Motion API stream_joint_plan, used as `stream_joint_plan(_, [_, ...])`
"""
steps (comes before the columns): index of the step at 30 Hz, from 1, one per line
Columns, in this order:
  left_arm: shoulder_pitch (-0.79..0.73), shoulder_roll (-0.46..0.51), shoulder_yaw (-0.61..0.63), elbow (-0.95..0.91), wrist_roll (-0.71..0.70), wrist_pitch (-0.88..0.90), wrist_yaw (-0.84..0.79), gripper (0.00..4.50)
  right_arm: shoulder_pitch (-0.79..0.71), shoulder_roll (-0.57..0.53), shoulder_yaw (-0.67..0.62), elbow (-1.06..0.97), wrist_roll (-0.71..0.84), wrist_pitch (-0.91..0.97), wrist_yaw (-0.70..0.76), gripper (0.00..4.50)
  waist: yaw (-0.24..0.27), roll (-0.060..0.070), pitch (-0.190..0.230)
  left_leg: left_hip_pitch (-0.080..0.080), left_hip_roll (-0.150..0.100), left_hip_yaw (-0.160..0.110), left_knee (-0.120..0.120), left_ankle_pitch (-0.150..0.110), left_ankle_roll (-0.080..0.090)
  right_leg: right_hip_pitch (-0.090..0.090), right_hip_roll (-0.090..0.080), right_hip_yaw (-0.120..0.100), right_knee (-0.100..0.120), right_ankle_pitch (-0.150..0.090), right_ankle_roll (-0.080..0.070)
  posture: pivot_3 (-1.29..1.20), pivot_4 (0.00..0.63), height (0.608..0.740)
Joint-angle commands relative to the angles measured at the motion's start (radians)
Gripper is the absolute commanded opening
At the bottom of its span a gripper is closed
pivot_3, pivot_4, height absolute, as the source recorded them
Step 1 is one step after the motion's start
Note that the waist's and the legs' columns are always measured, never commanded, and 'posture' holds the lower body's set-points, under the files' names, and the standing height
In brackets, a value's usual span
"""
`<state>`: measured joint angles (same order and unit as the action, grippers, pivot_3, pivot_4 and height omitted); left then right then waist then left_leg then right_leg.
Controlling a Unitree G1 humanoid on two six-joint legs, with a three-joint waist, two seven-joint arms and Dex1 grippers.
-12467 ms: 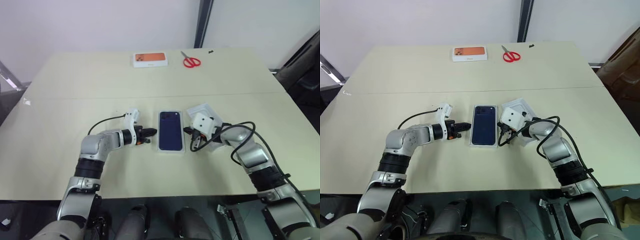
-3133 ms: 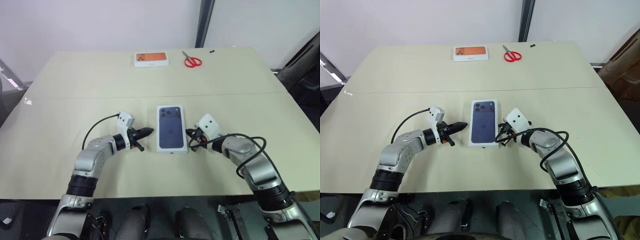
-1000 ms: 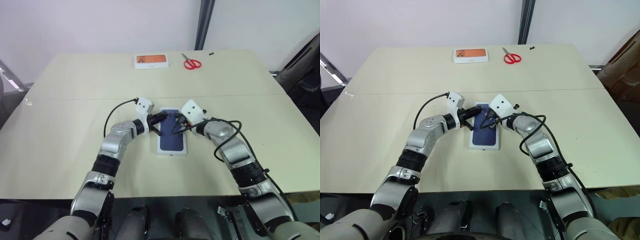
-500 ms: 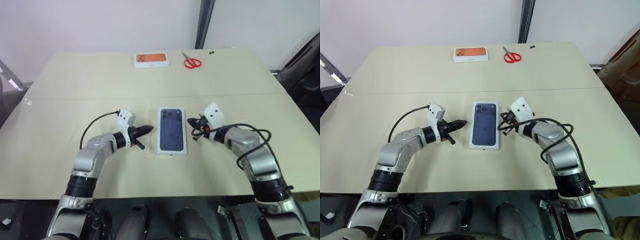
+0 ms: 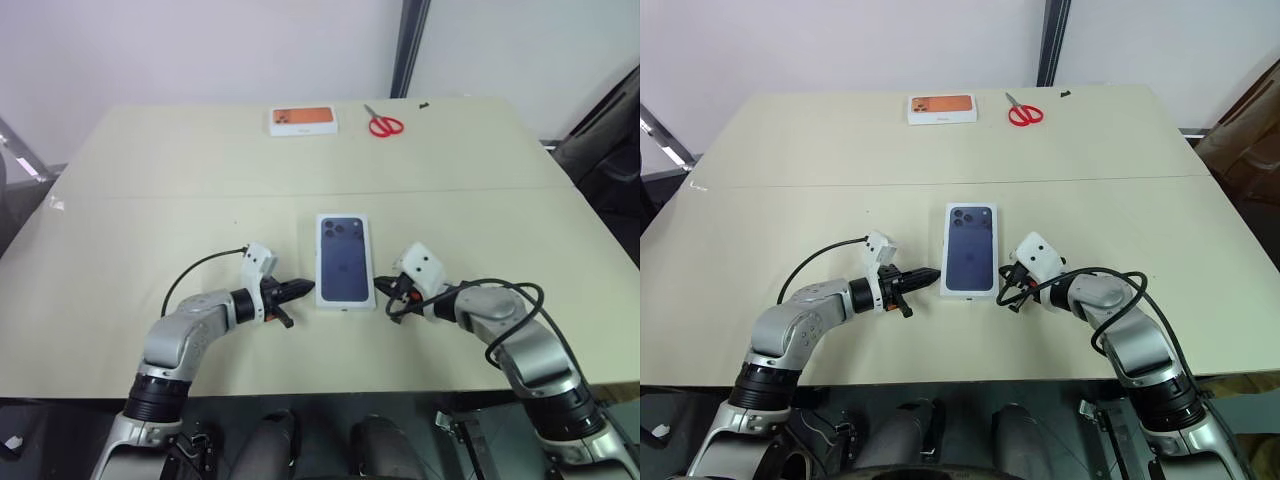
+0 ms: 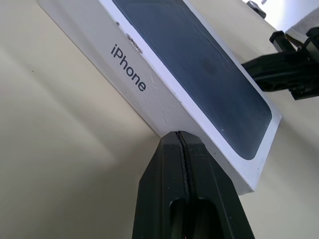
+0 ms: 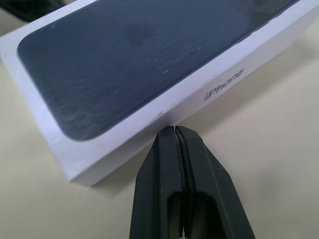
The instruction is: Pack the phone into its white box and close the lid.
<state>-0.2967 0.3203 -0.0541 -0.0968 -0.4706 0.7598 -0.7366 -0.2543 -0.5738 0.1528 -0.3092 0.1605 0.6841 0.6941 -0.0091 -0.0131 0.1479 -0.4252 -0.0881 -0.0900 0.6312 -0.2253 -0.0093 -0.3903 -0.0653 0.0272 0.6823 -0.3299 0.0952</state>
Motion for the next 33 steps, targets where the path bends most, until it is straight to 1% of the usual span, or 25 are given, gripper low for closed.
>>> stream_joint_plan(1, [-0.017, -0.023, -0.003, -0.06, -0.04, 0.013, 0.007, 0.0, -0.027, 0.005, -0.011, -0.05, 0.02, -0.004, 0.002, 0.03, 0.0, 0.0, 0.0, 0.0, 0.0, 0.0, 0.0, 0.0, 0.0, 0.0, 0.0, 0.0, 0.0, 0.0, 0.0, 0.0, 0.15, 0.734])
stream_joint_plan(12, [-0.057, -0.034, 0.036, -0.047, -0.068, 0.044, 0.024, 0.0, -0.041, -0.008, -0.014, -0.078, 0.029, 0.026, 0.014, 0.03, -0.001, 0.0, 0.0, 0.0, 0.0, 0.0, 0.0, 0.0, 0.0, 0.0, 0.0, 0.0, 0.0, 0.0, 0.0, 0.0, 0.15, 0.734])
stream_joint_plan(16, [-0.055, -0.029, 0.019, -0.034, -0.046, 0.027, 0.019, 0.0, -0.049, 0.004, -0.029, -0.079, 0.047, 0.043, 0.008, 0.03, -0.001, 0.0, 0.0, 0.0, 0.0, 0.0, 0.0, 0.0, 0.0, 0.0, 0.0, 0.0, 0.0, 0.0, 0.0, 0.0, 0.15, 0.734])
stream_joint_plan(20, [-0.052, -0.041, 0.011, -0.038, -0.048, 0.029, 0.026, 0.0, -0.051, -0.011, -0.019, -0.082, 0.035, 0.035, 0.01, 0.03, -0.001, 0.0, 0.0, 0.0, 0.0, 0.0, 0.0, 0.0, 0.0, 0.0, 0.0, 0.0, 0.0, 0.0, 0.0, 0.0, 0.15, 0.734])
stream_joint_plan(27, [-0.061, -0.051, 0.015, -0.042, -0.054, 0.038, 0.036, 0.0, -0.076, -0.003, -0.027, -0.094, 0.05, 0.06, 0.006, 0.03, -0.001, 0.0, 0.0, 0.0, 0.0, 0.0, 0.0, 0.0, 0.0, 0.0, 0.0, 0.0, 0.0, 0.0, 0.0, 0.0, 0.15, 0.734])
stream_joint_plan(33, [-0.057, -0.056, 0.021, -0.047, -0.063, 0.035, 0.037, 0.0, -0.091, 0.017, -0.084, -0.101, 0.112, 0.1, 0.012, 0.03, -0.001, 0.0, 0.0, 0.0, 0.0, 0.0, 0.0, 0.0, 0.0, 0.0, 0.0, 0.0, 0.0, 0.0, 0.0, 0.0, 0.15, 0.734])
